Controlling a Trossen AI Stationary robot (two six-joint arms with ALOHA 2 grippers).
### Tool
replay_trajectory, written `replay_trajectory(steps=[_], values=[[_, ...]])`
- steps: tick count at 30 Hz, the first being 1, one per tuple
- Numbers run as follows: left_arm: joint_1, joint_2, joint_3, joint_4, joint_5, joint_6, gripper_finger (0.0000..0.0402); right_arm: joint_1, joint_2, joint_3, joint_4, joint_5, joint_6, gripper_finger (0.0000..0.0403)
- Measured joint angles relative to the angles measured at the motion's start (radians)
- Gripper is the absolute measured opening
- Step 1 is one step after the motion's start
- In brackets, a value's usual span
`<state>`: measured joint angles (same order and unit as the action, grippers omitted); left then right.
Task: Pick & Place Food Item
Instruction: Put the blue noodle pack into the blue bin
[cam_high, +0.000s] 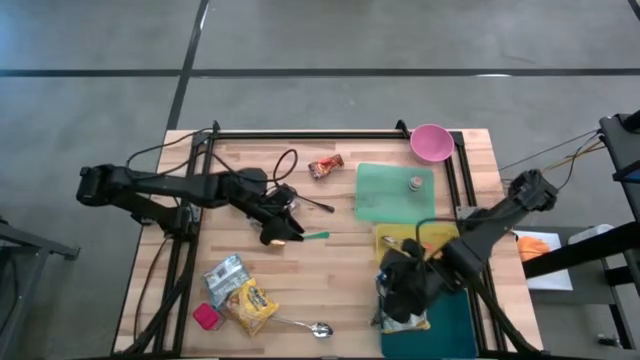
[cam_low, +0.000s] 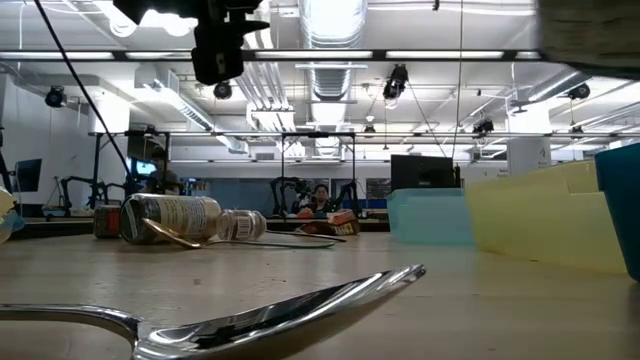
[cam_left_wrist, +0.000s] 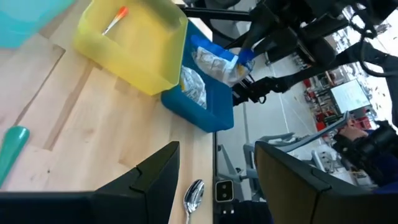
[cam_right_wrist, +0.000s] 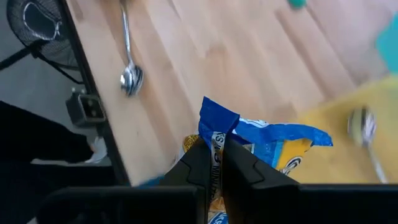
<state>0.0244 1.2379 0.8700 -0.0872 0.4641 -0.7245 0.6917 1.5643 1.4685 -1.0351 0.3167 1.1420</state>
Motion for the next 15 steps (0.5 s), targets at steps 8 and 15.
replay_trajectory(steps=[8,15], values=[[0.018,-0.028,-0.001,-0.050,-0.012,0.022,0.0214,0.158,0.023,0.000,-0.153,0.000,0.266,0.0015],[0.019,-0.038,-0.001,-0.053,-0.012,0.027,0.0214,0.221,0.092,-0.002,-0.245,-0.003,0.343,0.0015]])
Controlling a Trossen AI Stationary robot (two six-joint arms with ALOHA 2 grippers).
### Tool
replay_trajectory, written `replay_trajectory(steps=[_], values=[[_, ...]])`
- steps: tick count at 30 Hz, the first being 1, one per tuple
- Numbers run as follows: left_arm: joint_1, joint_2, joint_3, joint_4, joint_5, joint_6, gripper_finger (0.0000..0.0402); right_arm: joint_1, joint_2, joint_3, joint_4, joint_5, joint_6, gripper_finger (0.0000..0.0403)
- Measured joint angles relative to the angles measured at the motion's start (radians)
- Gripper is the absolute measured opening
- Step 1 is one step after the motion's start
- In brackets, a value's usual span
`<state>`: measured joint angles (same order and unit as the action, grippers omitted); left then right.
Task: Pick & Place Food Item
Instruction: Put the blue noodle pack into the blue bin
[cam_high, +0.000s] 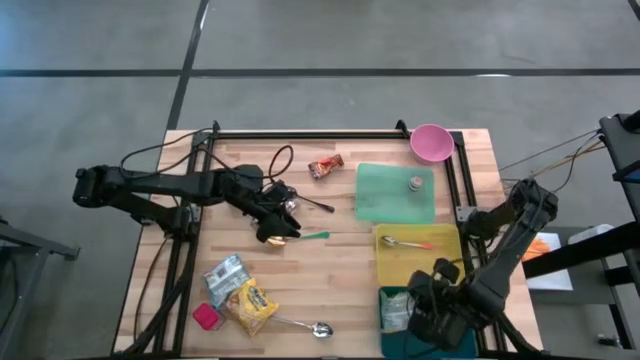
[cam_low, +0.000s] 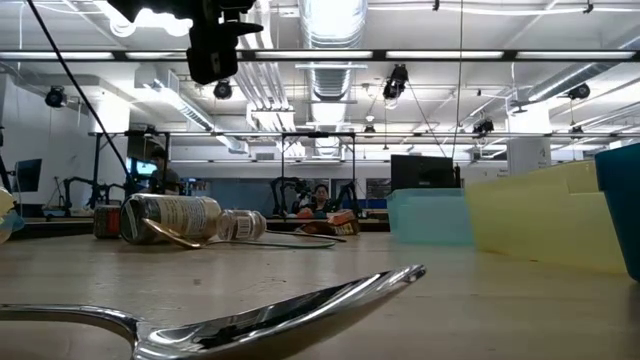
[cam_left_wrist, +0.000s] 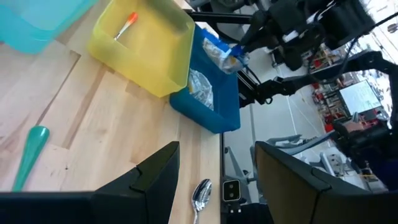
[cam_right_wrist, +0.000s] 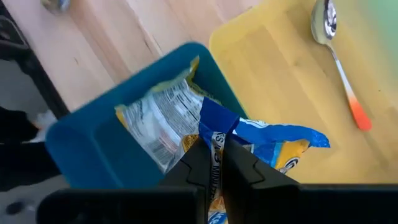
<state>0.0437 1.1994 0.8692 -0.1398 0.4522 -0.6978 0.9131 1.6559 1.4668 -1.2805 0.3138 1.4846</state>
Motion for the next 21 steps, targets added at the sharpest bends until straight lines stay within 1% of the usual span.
replay_trajectory(steps=[10,15,18,21], values=[[0.000,-0.007,0.000,-0.003,0.000,0.003,0.0214,0.019,0.119,-0.010,0.010,-0.006,-0.025,0.0015],[0.000,-0.007,0.000,-0.003,0.000,0.003,0.0214,0.019,0.197,-0.010,0.016,-0.008,-0.066,0.0015],[0.000,-0.007,0.000,-0.017,0.000,0.003,0.0214,0.019,0.237,-0.010,0.029,-0.009,-0.060,0.0015],[0.000,-0.007,0.000,-0.035,0.000,0.004,0.0214,0.019,0.261,-0.010,0.031,-0.034,-0.034,0.0015]])
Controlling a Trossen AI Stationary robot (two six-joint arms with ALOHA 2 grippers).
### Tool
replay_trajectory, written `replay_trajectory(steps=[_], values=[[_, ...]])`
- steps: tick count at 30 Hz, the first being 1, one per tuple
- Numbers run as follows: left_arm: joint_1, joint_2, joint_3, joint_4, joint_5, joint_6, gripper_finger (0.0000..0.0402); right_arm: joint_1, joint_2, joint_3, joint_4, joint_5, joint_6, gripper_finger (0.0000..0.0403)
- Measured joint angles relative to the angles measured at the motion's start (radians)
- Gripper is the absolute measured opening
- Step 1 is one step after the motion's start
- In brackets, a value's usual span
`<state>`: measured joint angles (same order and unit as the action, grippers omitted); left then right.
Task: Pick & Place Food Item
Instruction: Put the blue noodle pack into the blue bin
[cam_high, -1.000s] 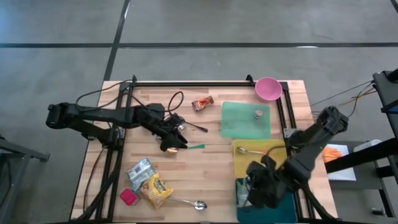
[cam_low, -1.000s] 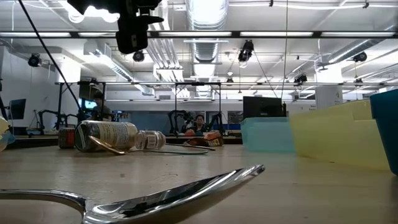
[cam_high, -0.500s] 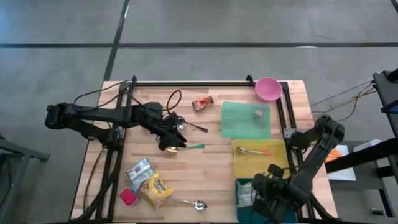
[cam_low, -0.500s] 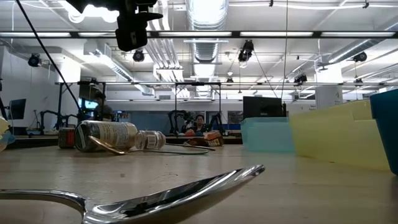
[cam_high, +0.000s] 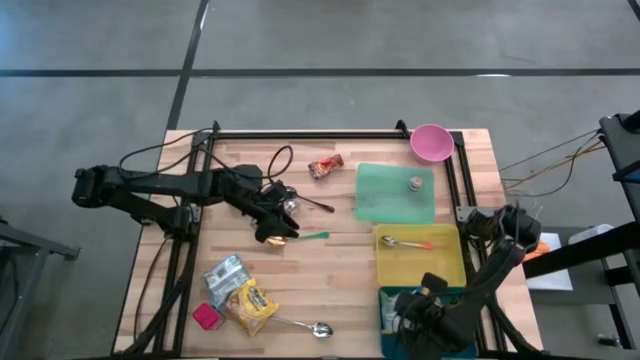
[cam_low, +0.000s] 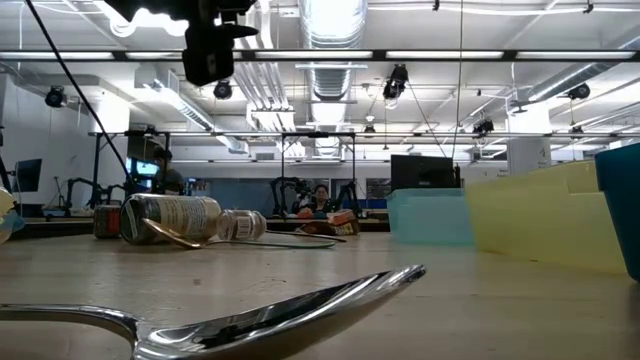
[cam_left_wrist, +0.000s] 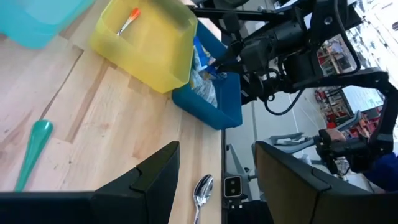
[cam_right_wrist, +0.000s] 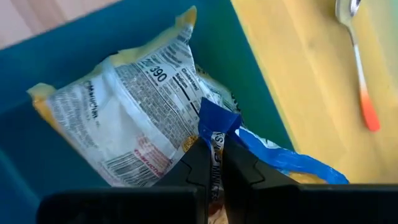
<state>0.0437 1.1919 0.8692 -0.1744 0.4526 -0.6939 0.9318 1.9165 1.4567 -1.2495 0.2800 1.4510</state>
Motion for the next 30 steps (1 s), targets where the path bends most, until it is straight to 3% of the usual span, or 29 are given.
replay_trajectory(steps=[9,23,30], values=[[0.000,0.000,0.000,-0.014,0.000,0.011,0.0214,0.003,0.003,0.000,0.006,-0.023,0.093,0.0024],[0.000,0.000,0.000,-0.014,0.000,0.018,0.0214,0.004,-0.010,0.000,0.006,-0.023,0.147,0.0217],[0.000,0.000,0.000,-0.047,0.000,0.018,0.0214,0.009,-0.023,0.023,0.000,-0.020,0.147,0.0274]])
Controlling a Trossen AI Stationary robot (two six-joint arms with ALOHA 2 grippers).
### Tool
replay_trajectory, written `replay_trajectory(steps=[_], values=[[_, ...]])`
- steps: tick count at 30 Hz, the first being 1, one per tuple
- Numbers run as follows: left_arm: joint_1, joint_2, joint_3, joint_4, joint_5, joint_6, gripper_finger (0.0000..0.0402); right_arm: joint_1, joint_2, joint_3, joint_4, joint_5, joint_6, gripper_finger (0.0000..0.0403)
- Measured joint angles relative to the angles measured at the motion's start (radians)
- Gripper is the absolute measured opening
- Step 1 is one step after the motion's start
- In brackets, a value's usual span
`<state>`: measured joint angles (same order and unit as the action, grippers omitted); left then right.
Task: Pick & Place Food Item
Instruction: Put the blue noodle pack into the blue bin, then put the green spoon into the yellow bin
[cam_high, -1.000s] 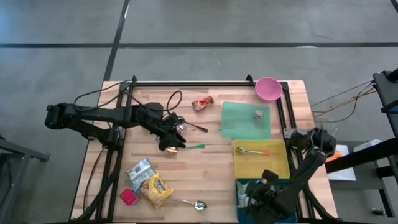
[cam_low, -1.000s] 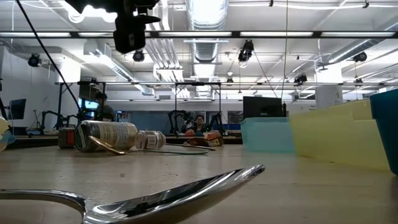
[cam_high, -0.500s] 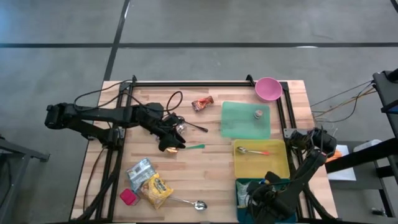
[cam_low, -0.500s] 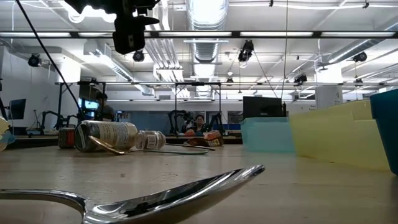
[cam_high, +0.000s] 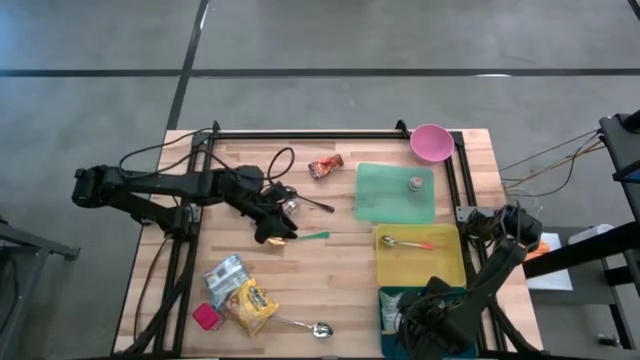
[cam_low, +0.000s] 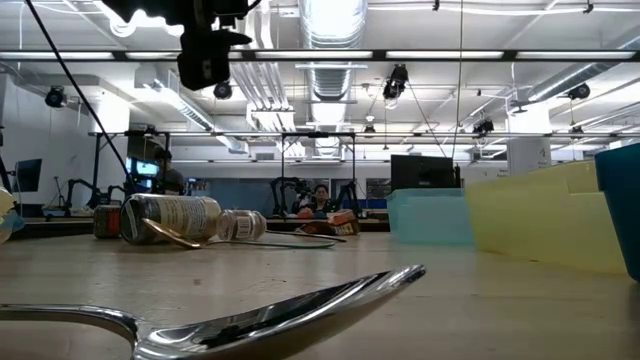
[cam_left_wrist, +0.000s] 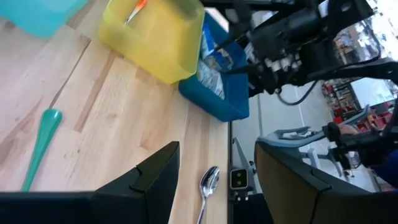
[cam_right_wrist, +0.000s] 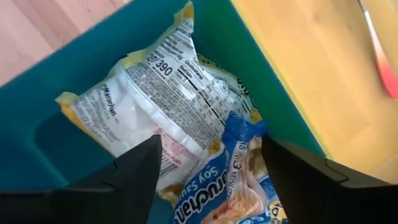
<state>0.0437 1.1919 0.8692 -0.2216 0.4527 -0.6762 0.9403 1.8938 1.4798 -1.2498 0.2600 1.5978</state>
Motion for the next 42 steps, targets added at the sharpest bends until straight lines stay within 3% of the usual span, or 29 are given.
replay_trajectory(steps=[16,21,30,42], values=[[-0.001,0.000,0.000,-0.094,0.000,0.004,0.0214,0.006,-0.034,0.060,-0.008,0.012,-0.022,0.0283],[-0.012,0.000,0.000,-0.102,-0.027,0.007,0.0214,0.007,-0.056,0.105,-0.036,0.120,-0.015,0.0283],[-0.092,0.034,0.000,-0.153,-0.249,0.049,0.0214,0.000,-0.119,0.118,-0.077,0.311,0.022,0.0283],[-0.093,0.143,0.002,-0.237,-0.263,0.049,0.0214,-0.038,-0.126,0.114,-0.106,0.387,0.038,0.0283]])
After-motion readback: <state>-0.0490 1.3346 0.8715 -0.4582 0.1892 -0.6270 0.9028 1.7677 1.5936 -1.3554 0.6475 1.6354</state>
